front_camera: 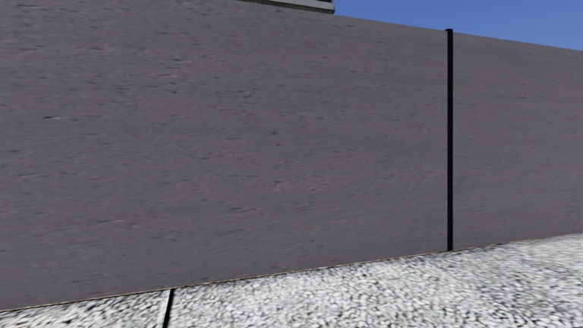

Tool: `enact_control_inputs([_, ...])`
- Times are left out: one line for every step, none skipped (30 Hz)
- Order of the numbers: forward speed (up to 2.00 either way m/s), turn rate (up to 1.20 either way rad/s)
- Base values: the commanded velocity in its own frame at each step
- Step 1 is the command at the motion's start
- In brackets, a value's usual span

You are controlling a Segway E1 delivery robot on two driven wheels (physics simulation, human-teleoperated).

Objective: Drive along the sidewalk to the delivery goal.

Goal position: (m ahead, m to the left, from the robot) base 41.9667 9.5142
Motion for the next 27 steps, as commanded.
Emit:
enact_control_inputs([0.00,0.00])
enact_control_inputs([0.00,0.00])
enact_control_inputs([0.00,0.00])
enact_control_inputs([0.00,0.00])
enact_control_inputs([0.00,0.00])
enact_control_inputs([0.00,0.00])
enact_control_inputs([0.00,0.00])
enact_control_inputs([0.00,0.00])
enact_control_inputs([0.00,0.00])
enact_control_inputs([0.00,0.00])
enact_control_inputs([0.00,0.00])
enact_control_inputs([0.00,0.00])
enact_control_inputs([0.00,0.00])
enact_control_inputs([0.00,0.00])
enact_control_inputs([0.00,0.00])
enact_control_inputs([0.00,0.00])
enact_control_inputs([0.00,0.00])
enact_control_inputs([0.00,0.00])
enact_control_inputs([0.00,0.00])
enact_control_inputs([0.00,0.00])
enact_control_inputs([0.00,0.00])
enact_control_inputs([0.00,0.00])
enact_control_inputs([0.00,0.00])
enact_control_inputs([0.00,0.00])
enact_control_inputs([0.00,0.00])
enact_control_inputs([0.00,0.00])
enact_control_inputs([0.00,0.00])
